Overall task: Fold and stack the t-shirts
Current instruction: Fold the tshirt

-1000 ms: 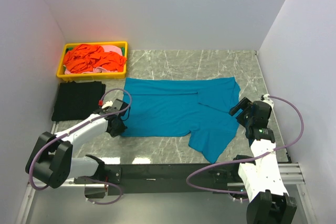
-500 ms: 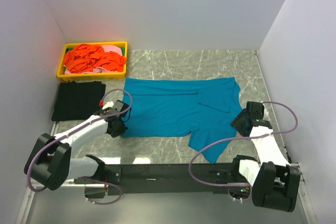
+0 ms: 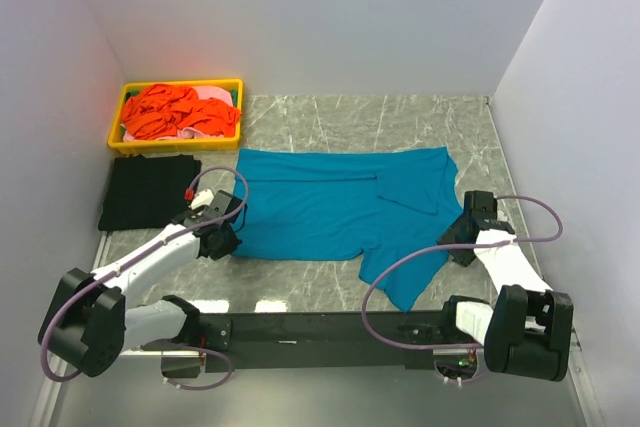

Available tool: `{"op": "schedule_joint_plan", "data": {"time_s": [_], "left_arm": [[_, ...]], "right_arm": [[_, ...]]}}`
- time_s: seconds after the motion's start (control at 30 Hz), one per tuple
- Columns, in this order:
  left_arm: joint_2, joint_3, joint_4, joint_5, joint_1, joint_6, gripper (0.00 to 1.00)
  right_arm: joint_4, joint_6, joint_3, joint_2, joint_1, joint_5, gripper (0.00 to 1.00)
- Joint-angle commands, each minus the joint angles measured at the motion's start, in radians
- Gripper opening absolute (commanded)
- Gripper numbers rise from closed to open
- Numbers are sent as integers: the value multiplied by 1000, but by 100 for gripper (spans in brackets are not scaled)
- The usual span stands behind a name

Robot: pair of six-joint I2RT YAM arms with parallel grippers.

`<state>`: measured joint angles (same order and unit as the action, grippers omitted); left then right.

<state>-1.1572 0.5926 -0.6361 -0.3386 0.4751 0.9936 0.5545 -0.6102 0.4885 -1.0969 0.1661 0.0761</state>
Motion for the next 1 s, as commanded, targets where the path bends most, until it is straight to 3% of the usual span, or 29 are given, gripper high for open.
{"op": "schedule_joint_plan", "data": {"time_s": [0.0,0.33,0.53,0.67,0.97], "left_arm": [[30,-5,3,-20,3,23,1],[30,4,-10,-37,3,25,1],[39,13,-16,-42,2,23,1],[33,24,-22,-34,-7,7,1],[-21,130,-7,7,-101,-102,1]], "right_arm": [[7,-31,24,-29,-7,22,53],[-22,-45,10,-43,-7,-9,40],[-25,-39,13,-37,-7,-12,19],[2,-25,35,-8,-7,20,0],[39,-10,156,-15,-7,36,0]]}}
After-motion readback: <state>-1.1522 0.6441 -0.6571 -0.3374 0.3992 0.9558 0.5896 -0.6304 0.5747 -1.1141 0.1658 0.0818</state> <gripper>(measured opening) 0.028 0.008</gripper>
